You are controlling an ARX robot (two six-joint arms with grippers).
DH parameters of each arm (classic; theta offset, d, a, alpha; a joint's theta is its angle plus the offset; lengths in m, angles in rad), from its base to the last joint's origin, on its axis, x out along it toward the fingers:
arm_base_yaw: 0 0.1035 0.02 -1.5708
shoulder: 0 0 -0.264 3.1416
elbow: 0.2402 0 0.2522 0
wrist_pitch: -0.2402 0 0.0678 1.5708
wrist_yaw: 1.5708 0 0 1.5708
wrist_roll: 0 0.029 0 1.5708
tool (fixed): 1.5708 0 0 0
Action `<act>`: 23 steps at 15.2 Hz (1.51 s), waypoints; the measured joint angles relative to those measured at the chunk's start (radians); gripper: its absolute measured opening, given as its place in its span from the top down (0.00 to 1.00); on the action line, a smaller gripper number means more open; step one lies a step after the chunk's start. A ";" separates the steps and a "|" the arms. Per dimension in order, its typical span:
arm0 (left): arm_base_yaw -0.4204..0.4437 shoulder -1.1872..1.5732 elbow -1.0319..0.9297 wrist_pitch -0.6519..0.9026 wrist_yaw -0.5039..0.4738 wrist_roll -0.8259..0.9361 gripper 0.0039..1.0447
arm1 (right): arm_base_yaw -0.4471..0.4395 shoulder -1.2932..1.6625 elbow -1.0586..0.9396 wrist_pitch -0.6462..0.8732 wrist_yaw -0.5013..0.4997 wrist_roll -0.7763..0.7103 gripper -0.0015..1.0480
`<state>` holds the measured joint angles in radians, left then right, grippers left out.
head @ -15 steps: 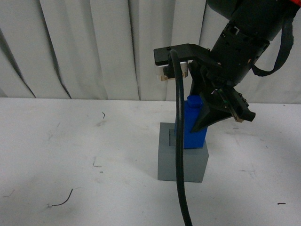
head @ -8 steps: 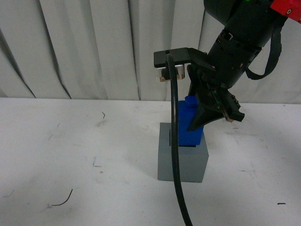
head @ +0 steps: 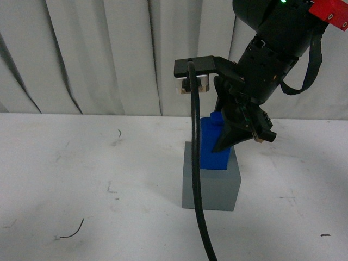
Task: Insert blue part into gray base
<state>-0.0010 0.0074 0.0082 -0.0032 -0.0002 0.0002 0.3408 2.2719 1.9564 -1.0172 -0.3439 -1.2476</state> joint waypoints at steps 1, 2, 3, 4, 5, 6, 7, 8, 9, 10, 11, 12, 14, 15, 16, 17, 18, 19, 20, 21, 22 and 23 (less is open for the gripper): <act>0.000 0.000 0.000 0.000 0.000 0.000 0.06 | 0.000 0.000 -0.001 0.000 0.001 0.003 0.55; 0.000 0.000 0.000 0.000 0.000 0.000 0.06 | 0.000 0.000 -0.004 0.006 0.003 0.006 0.55; 0.000 0.000 0.000 0.000 0.000 0.000 0.06 | 0.002 0.001 -0.011 0.011 0.008 0.010 0.55; 0.000 0.000 0.000 0.000 0.000 0.000 0.06 | 0.007 0.010 -0.014 0.018 0.016 0.014 0.55; 0.000 0.000 0.000 0.000 0.000 0.000 0.06 | 0.008 0.013 -0.016 0.021 0.019 0.018 0.55; 0.000 0.000 0.000 0.000 0.000 0.000 0.06 | 0.008 0.015 -0.021 0.028 0.020 0.021 0.55; 0.000 0.000 0.000 0.000 0.000 0.000 0.06 | 0.008 0.015 -0.023 0.032 0.019 0.021 0.55; 0.000 0.000 0.000 0.000 0.000 0.000 0.06 | 0.008 0.015 -0.028 0.031 0.017 0.022 0.43; 0.000 0.000 0.000 0.000 0.000 0.000 0.06 | 0.008 0.015 -0.036 0.032 0.012 0.021 0.31; 0.000 0.000 0.000 0.000 0.000 0.000 0.06 | 0.008 0.015 -0.037 0.034 0.003 0.021 0.17; 0.000 0.000 0.000 0.000 0.000 0.000 0.06 | 0.006 0.015 -0.038 0.048 -0.006 0.022 0.04; 0.000 0.000 0.000 0.000 0.000 0.000 0.06 | -0.004 0.009 -0.049 0.063 -0.016 0.021 0.07; 0.000 0.000 0.000 0.000 0.000 0.000 0.06 | -0.088 -0.043 -0.121 0.117 -0.074 -0.005 0.06; 0.000 0.000 0.000 0.000 0.000 0.000 0.06 | -0.193 -0.082 -0.140 0.131 -0.118 -0.035 0.06; 0.000 0.000 0.000 0.000 0.000 0.000 0.06 | -0.312 -0.120 -0.135 0.134 -0.153 -0.055 0.06; 0.000 0.000 0.000 0.000 0.000 0.000 0.06 | -0.359 -0.142 -0.127 0.116 -0.174 -0.061 0.06; 0.000 0.000 0.000 0.000 0.000 0.000 0.06 | -0.366 -0.162 -0.117 0.088 -0.206 -0.072 0.06; 0.000 0.000 0.000 0.000 0.001 0.000 0.06 | -0.357 -0.180 -0.099 0.073 -0.253 -0.084 0.06; 0.000 0.000 0.000 0.000 0.000 0.000 0.06 | -0.347 -0.200 -0.077 0.044 -0.295 -0.100 0.06; 0.000 0.000 0.000 0.000 0.000 0.000 0.06 | -0.340 -0.232 -0.069 0.023 -0.335 -0.116 0.06; 0.000 0.000 0.000 0.000 0.000 0.000 0.06 | -0.337 -0.264 -0.067 0.021 -0.372 -0.124 0.06; 0.000 0.000 0.000 0.000 0.000 0.000 0.06 | -0.341 -0.306 -0.071 0.041 -0.408 -0.132 0.06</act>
<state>-0.0010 0.0074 0.0082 -0.0032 -0.0006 0.0002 -0.0002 1.9663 1.8851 -0.9760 -0.7521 -1.3796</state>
